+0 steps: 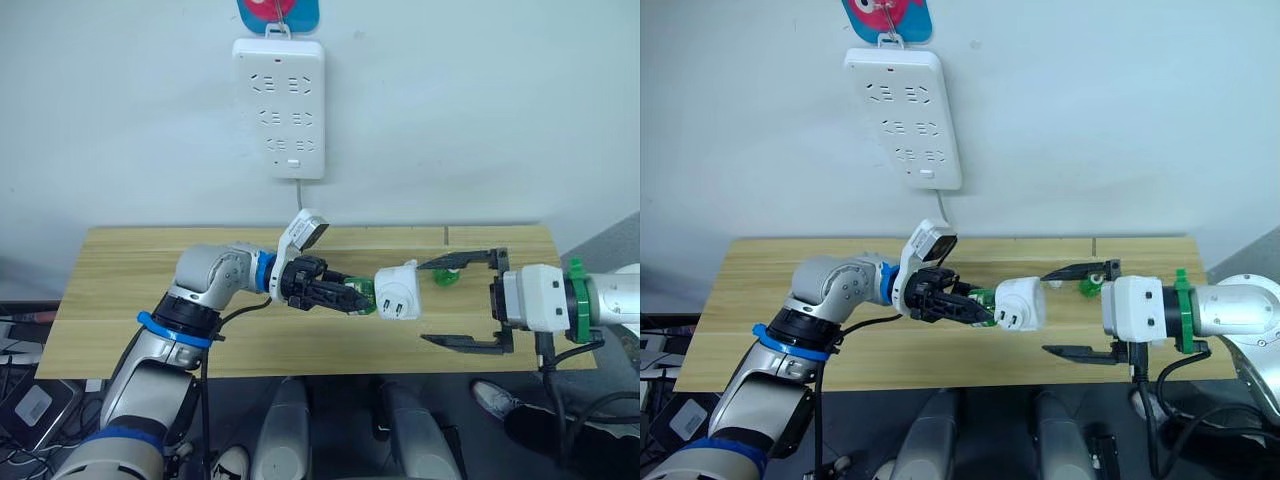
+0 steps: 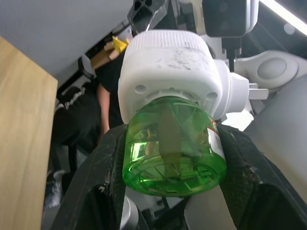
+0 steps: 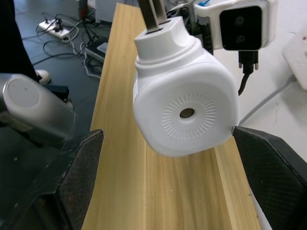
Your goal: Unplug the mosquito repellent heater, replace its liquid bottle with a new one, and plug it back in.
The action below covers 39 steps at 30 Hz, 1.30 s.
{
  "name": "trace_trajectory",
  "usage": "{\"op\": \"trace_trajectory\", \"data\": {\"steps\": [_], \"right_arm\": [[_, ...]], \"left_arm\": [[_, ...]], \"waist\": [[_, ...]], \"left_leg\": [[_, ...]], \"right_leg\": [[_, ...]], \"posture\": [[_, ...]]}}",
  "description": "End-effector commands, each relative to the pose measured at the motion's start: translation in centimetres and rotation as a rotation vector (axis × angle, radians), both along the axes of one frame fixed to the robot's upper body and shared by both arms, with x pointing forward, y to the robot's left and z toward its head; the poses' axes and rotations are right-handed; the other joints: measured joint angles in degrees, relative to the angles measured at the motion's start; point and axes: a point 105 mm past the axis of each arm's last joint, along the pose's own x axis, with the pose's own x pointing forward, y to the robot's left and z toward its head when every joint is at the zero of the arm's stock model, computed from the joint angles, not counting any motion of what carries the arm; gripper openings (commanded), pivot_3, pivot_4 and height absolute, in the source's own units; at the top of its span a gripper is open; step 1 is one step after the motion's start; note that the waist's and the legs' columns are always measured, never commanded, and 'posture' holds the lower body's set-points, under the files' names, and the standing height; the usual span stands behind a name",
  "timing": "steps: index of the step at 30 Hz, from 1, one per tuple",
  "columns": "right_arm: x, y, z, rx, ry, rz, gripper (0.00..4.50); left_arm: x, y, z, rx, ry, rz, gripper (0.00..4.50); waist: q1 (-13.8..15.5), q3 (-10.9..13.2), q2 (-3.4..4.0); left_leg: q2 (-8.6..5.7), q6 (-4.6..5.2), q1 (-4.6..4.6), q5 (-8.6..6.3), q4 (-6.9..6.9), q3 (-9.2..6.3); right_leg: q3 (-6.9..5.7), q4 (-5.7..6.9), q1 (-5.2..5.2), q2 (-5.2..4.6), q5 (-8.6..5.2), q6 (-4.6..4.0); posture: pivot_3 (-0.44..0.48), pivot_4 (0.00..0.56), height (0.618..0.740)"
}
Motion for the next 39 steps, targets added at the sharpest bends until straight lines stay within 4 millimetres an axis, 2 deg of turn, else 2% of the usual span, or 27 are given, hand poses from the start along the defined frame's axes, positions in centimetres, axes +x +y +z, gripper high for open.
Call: {"op": "trace_trajectory", "data": {"steps": [1, 12, 15, 17, 18, 23, 24, 27, 29, 30, 32, 34, 37, 39], "right_arm": [[-0.5, 1.4, 0.4, 0.013, -0.062, 0.067, 4.46], [-0.7, 3.3, 0.3, 0.022, -0.142, 0.153, 4.46], [-0.7, 3.3, 0.2, 0.013, -0.147, 0.168, 3.88], [-0.6, 3.2, 0.2, 0.012, -0.156, 0.170, 3.20], [-0.6, 3.2, 0.2, 0.014, -0.160, 0.170, 3.06], [-0.6, 3.2, 0.6, 0.029, -0.183, 0.181, 3.06], [-0.6, 3.2, 0.6, 0.027, -0.181, 0.182, 3.06], [-0.4, 2.6, 0.2, 0.028, -0.146, 0.143, 3.06], [0.3, 1.8, 0.0, 0.069, -0.069, 0.038, 3.06], [0.7, 1.3, -0.3, 0.083, -0.021, -0.022, 3.06], [2.6, -0.6, -1.3, 0.173, 0.193, -0.283, 3.06], [3.5, -1.7, -2.0, 0.230, 0.352, -0.459, 3.06], [4.4, -2.5, -2.7, 0.286, 0.578, -0.666, 3.06], [5.2, -2.7, -2.7, 0.377, 0.714, -0.764, 3.06]], "left_arm": [[-1.3, -0.8, 0.4, -0.029, -0.038, -0.090, 2.25], [-1.7, -1.4, 0.4, -0.041, -0.030, -0.109, 2.25], [-1.8, -1.4, 0.4, -0.048, -0.026, -0.117, 2.25], [-1.9, -1.3, 0.3, -0.046, -0.025, -0.121, 2.25], [-2.0, -1.3, 0.3, -0.044, -0.025, -0.122, 2.25], [-1.7, -1.2, 0.0, -0.037, -0.023, -0.105, 2.25], [-1.6, -1.1, 0.0, -0.038, -0.023, -0.099, 2.96], [-0.8, -0.7, 0.4, -0.045, -0.052, -0.048, 3.71], [-0.2, -0.1, 0.9, -0.049, -0.091, -0.009, 4.28], [0.0, 0.3, 1.0, -0.043, -0.134, 0.006, 4.50], [0.2, 1.1, 0.8, 0.008, -0.370, 0.032, 4.50], [0.0, 1.5, 0.2, 0.052, -0.576, 0.031, 4.50], [0.8, 0.5, 0.0, 0.039, -0.863, 0.109, 4.50], [2.4, -0.5, 0.1, 0.043, -1.139, 0.225, 4.50]], "waist": [[-0.04, 0.00, 0.00], [-0.04, 0.00, 0.00], [-0.02, 0.00, 0.00], [-0.03, 0.00, 0.00], [-0.03, 0.00, 0.00], [-0.03, 0.00, 0.00], [-0.03, 0.00, 0.00], [-0.01, 0.00, 0.00], [0.02, 0.00, 0.00], [0.02, 0.00, 0.00], [0.07, 0.00, 0.00], [0.02, 0.00, 0.00], [0.30, -0.01, 0.01], [0.44, -0.06, -0.09]], "left_leg": [[0.00, -0.01, 0.01, 0.01, 0.00, 0.00], [-0.04, -0.09, 0.03, 0.06, 0.01, -0.04], [-0.05, -0.10, 0.03, 0.07, 0.02, -0.04], [-0.05, -0.11, 0.04, 0.07, 0.02, -0.06], [-0.06, -0.11, 0.05, 0.07, 0.02, -0.05], [-0.07, -0.18, 0.13, 0.12, 0.02, -0.05], [-0.07, -0.19, 0.15, 0.12, 0.02, -0.06], [-0.08, -0.23, 0.21, 0.15, 0.02, -0.05], [-0.09, -0.24, 0.24, 0.16, 0.02, -0.05], [-0.09, -0.24, 0.27, 0.16, 0.02, -0.06], [-0.09, -0.24, 0.31, 0.17, 0.01, -0.04], [-0.09, -0.28, 0.38, 0.19, -0.02, 0.00], [-0.13, -0.42, 0.50, 0.27, -0.09, 0.14], [-0.15, -0.49, 0.48, 0.32, -0.08, 0.13]], "right_leg": [[0.00, 0.02, 0.00, 0.00, 0.00, 0.00], [-0.03, 0.12, 0.01, -0.05, 0.02, -0.04], [-0.04, 0.15, 0.01, -0.06, 0.03, -0.04], [-0.05, 0.16, 0.02, -0.06, 0.03, -0.04], [-0.04, 0.19, 0.02, -0.06, 0.03, -0.05], [-0.03, 0.36, 0.02, -0.07, 0.02, -0.04], [-0.03, 0.39, 0.02, -0.07, 0.02, -0.04], [-0.02, 0.48, 0.03, -0.07, 0.00, -0.01], [-0.01, 0.53, 0.05, -0.08, -0.01, 0.00], [-0.01, 0.54, 0.07, -0.08, -0.01, 0.00], [0.03, 0.59, 0.07, -0.09, -0.01, -0.01], [0.07, 0.67, 0.08, -0.18, 0.03, -0.10], [0.19, 0.77, 0.07, -0.54, 0.03, -0.13], [0.18, 0.75, 0.06, -0.54, 0.01, -0.10]], "posture": [[0.195, 0.324, 0.740], [0.194, 0.321, 0.740], [0.194, 0.321, 0.740], [0.197, 0.320, 0.740], [0.197, 0.320, 0.740], [0.204, 0.319, 0.740], [0.204, 0.319, 0.740], [0.209, 0.318, 0.740], [0.214, 0.316, 0.740], [0.216, 0.316, 0.740], [0.224, 0.315, 0.740], [0.240, 0.314, 0.740], [0.240, 0.314, 0.740], [0.250, 0.313, 0.740]]}}
